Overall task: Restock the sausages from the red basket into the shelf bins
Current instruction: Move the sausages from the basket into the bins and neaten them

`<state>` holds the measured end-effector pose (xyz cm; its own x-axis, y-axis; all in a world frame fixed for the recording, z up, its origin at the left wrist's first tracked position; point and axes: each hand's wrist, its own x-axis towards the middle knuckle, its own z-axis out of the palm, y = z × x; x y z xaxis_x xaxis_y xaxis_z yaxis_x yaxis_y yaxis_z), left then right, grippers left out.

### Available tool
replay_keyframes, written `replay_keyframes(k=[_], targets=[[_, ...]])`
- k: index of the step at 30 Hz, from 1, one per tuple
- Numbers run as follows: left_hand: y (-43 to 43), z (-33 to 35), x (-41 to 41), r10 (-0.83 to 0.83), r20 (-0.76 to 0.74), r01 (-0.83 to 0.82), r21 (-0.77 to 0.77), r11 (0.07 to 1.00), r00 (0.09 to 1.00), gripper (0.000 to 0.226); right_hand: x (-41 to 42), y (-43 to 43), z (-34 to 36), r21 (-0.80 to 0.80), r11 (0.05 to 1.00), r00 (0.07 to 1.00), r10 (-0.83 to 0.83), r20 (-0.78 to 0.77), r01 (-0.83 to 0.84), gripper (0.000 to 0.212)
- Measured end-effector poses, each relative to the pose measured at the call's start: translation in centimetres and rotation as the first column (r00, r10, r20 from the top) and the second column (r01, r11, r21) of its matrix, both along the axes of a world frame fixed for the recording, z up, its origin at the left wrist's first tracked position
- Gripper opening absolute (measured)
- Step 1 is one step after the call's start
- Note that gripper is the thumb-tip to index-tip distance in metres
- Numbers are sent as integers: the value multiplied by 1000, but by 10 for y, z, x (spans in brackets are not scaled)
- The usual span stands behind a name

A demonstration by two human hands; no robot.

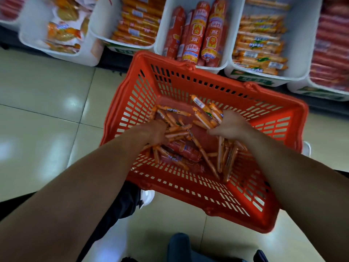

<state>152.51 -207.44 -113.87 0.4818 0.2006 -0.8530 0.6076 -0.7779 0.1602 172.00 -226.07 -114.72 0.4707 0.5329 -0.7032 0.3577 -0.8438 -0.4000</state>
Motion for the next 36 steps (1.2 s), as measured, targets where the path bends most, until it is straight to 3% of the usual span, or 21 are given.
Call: replay_keyframes(k=[4,10,15,24,30,36], targets=[[1,30,2,44,11,-44,-7,999,999,46,-1,-4,26,20,1000,1000,11,-22,-10,38],[15,104,-3,97,130,-105,55,993,987,45,-5,-3,81,44,997,998,56,4,-56,53],[14,178,-11,53,225,-72,76,994,973,21,-8,-3,143,119,981,986,145,84,-154,48],[18,276,-3,51,350,-103,132,986,935,19,51,-3,272,217,965,946,77,314,-150,41],[27,275,24,172,516,-221,34,975,839,18,107,11,301,171,969,896,88,436,-179,36],[43,242,69,216,585,-278,17,960,781,21,153,43,257,144,967,854,109,508,-209,46]])
